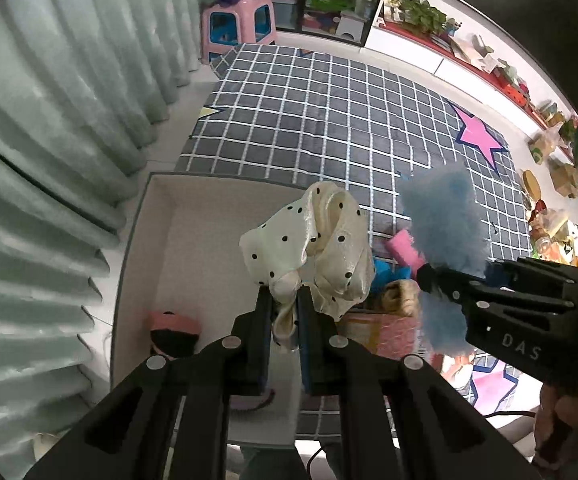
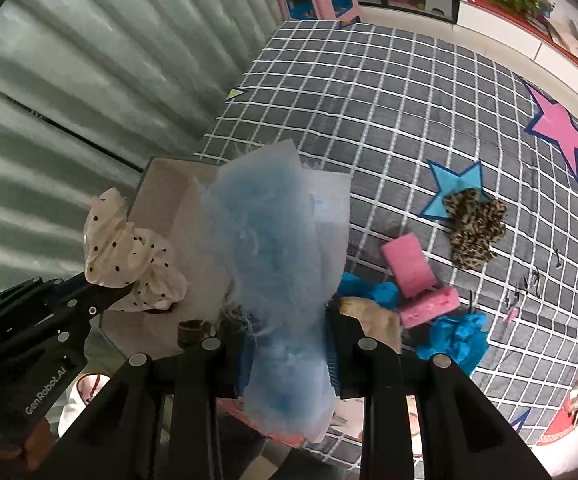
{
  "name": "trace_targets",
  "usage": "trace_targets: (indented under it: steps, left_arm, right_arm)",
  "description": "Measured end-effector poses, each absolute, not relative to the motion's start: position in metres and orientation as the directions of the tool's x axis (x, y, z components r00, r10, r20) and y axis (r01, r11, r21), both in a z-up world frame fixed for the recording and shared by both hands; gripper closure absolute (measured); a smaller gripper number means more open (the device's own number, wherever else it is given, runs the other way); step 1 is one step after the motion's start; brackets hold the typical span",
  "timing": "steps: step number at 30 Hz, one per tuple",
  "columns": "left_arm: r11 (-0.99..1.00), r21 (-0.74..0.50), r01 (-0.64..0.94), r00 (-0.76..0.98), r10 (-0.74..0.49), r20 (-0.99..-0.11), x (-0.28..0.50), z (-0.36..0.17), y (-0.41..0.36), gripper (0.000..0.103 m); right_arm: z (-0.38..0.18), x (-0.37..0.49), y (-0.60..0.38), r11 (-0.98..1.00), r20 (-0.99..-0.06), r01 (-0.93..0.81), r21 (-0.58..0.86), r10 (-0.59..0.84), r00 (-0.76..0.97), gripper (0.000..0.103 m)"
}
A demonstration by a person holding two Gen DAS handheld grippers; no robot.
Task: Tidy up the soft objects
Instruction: 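Lift the scrunchie and blue scarf and carry them over the white box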
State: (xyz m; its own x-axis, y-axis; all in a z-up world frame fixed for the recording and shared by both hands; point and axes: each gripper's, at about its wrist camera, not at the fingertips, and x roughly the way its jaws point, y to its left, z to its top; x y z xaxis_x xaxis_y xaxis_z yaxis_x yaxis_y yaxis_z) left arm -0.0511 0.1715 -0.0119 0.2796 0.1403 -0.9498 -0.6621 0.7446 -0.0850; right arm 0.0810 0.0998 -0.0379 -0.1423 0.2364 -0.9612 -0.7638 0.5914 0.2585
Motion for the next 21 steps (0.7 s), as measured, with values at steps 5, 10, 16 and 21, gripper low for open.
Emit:
trace_targets:
  steps: [5,10,16,21]
  left_arm:
    - [0.741,-0.093,-0.665,0.284,0.136,-0.949,-0.065,-0.015,0.182,0.090]
    - [0.743,-0.089,-0.664,0.275,0.132,-0.952,-0.081,-0.021,0.191,0.090]
    - [0.745,-0.083,-0.662,0.258,0.122,-0.958,-0.100,-0.031,0.202,0.090]
    - [0.741,-0.081,-0.667,0.243,0.113,-0.964,-0.114,-0.042,0.211,0.090]
  right_arm:
    - [-0.036,0.064,0.117,0.576,-0.963,-0.779,0.249,0.231,-0.137,0.073]
    - [-0.035,0.048,0.136,0.567,-0.965,-0.787,0.241,0.225,-0.133,0.073]
    - [-0.041,0.027,0.152,0.568,-0.967,-0.787,0.240,0.212,-0.142,0.073]
    - [-0.049,0.008,0.163,0.562,-0.969,-0.792,0.237,0.190,-0.155,0.073]
